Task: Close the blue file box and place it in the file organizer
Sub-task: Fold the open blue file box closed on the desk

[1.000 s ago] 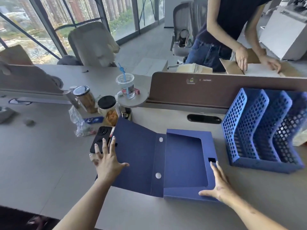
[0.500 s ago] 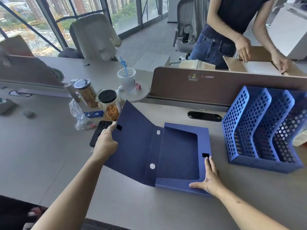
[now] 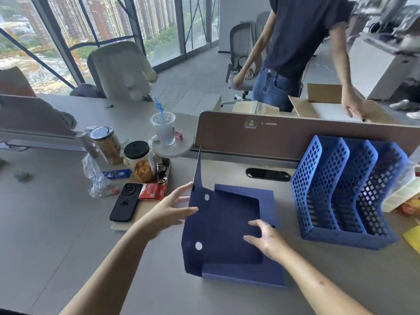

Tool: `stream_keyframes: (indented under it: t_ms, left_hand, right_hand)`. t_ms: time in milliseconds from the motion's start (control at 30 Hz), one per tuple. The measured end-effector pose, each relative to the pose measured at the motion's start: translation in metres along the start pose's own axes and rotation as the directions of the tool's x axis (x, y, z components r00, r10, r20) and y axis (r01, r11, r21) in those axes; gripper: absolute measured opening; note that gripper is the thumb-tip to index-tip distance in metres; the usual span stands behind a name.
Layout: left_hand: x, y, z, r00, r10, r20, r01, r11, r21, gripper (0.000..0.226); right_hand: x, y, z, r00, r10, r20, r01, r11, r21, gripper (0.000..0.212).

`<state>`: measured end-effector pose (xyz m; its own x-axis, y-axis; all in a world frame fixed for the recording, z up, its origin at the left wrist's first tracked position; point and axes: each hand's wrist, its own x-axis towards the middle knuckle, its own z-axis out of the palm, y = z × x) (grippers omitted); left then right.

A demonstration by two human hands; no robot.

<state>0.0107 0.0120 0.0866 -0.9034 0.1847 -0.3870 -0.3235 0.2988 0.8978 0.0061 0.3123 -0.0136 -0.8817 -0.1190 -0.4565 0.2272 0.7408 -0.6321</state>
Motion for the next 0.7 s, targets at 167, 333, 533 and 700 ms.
stream_keyframes:
  t_ms: [167,333,533,700]
  left_hand:
    - [0.011,-0.003,0.029,0.999,-0.024,0.041,0.023,0.999,0.024,0.050]
    - [0.034,-0.013,0.062,1.000,0.021,-0.005,-0.021,1.000,0.010,0.044]
    - [0.066,-0.048,0.074,0.989,0.002,-0.148,0.022,0.988,0.155,0.066]
    - [0.078,-0.092,0.073,0.963,-0.101,-0.248,0.189,0.912,0.364,0.112]
  right_hand:
    - [-0.027,-0.078,-0.019,0.960,-0.249,-0.132,0.278,0.909,0.309,0.046]
    - [-0.035,-0.092,-0.022,0.928,-0.193,-0.318,0.280,0.924,0.258,0.060]
    - [-0.029,-0.056,-0.021,0.914,-0.070,-0.400,0.148,0.975,0.168,0.055]
    - [-0.026,-0.021,-0.020,0.906,-0.033,-0.422,0.120,0.976,0.180,0.051]
